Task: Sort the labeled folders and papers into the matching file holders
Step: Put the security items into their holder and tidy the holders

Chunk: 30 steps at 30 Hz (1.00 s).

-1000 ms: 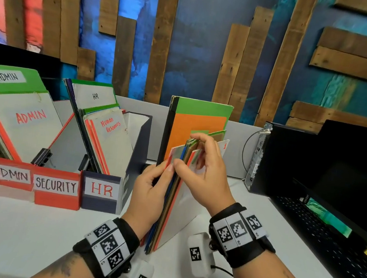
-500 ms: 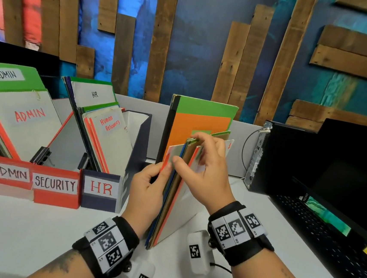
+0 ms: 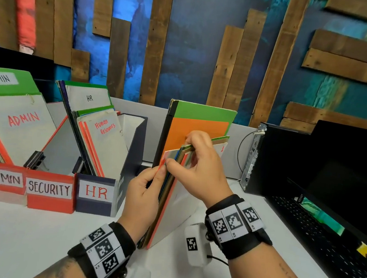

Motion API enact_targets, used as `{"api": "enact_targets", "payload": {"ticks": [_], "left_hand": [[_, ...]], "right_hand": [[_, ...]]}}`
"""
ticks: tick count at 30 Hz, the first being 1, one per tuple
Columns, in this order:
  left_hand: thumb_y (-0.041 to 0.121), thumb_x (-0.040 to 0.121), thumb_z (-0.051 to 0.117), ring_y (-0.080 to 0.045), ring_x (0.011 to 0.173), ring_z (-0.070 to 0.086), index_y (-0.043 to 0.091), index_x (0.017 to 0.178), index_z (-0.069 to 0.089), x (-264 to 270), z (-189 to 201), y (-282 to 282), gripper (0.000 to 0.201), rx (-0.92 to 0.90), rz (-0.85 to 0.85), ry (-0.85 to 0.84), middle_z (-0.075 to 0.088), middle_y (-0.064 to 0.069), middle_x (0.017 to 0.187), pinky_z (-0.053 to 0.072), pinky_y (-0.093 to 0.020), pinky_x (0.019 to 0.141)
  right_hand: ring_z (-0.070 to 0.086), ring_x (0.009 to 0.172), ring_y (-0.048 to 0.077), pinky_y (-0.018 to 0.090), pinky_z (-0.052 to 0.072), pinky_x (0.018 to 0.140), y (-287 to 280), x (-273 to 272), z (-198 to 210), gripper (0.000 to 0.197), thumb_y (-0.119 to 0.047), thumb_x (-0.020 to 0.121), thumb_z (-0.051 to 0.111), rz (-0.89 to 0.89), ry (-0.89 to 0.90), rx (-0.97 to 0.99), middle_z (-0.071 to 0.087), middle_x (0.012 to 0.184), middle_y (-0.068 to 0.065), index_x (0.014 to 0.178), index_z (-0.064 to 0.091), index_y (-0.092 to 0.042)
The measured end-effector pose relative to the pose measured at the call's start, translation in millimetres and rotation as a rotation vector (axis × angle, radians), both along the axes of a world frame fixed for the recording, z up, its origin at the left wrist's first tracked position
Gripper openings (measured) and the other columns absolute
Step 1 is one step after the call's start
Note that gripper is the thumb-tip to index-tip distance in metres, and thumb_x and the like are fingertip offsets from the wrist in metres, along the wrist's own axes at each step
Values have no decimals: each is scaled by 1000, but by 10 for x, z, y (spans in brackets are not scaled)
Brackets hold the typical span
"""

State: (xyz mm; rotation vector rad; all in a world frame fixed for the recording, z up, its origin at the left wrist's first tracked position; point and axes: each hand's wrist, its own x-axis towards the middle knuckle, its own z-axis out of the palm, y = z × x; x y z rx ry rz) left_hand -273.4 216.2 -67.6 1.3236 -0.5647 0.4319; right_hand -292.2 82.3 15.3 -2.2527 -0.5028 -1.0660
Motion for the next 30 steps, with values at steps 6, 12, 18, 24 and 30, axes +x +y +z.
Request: {"api": "enact_targets", "payload": {"ticks": [6, 12, 18, 24, 30], "left_hand": [[42, 104, 46, -31, 96, 69, 22, 111, 77, -3, 23, 36, 37, -48, -55, 64, 73, -10, 96, 56, -56, 88], [77, 67, 72, -14, 104, 66, 46, 117, 66, -4, 7, 41, 59, 106, 15, -19, 69, 6, 108, 57, -43, 89], [45, 68, 90, 11, 115, 48, 42, 144, 43, 135, -86, 33, 90, 316, 250, -13, 48, 17, 123, 48, -30, 98], [49, 67, 89, 9, 110, 52, 47, 137, 48, 207, -103, 99, 81, 311, 241, -6, 51, 17, 119, 51, -28, 93], [49, 71, 88, 5, 118, 51, 48, 141, 46, 211, -133, 83, 82, 305, 241, -43, 51, 17, 125, 47, -22, 96]], "right_hand": [[48, 69, 14, 38, 45, 63, 17, 33, 194, 38, -46, 76, 76, -21, 154, -72, 50, 78, -3, 71, 50, -18], [49, 68, 11, 31, 41, 63, 39, 43, 221, 37, -50, 75, 77, -28, 208, -29, 50, 74, -8, 67, 49, -27], [56, 69, 16, 43, 49, 64, 42, -16, 233, 47, -61, 73, 79, -4, 119, 55, 60, 72, 2, 67, 66, -16], [51, 64, 8, 26, 41, 58, 39, -61, 411, 42, -59, 71, 83, -10, -24, 125, 60, 76, -4, 70, 66, -21], [49, 72, 17, 27, 44, 62, -32, -190, 706, 60, -57, 67, 87, -107, -331, 126, 51, 90, 2, 87, 53, -13]]}}
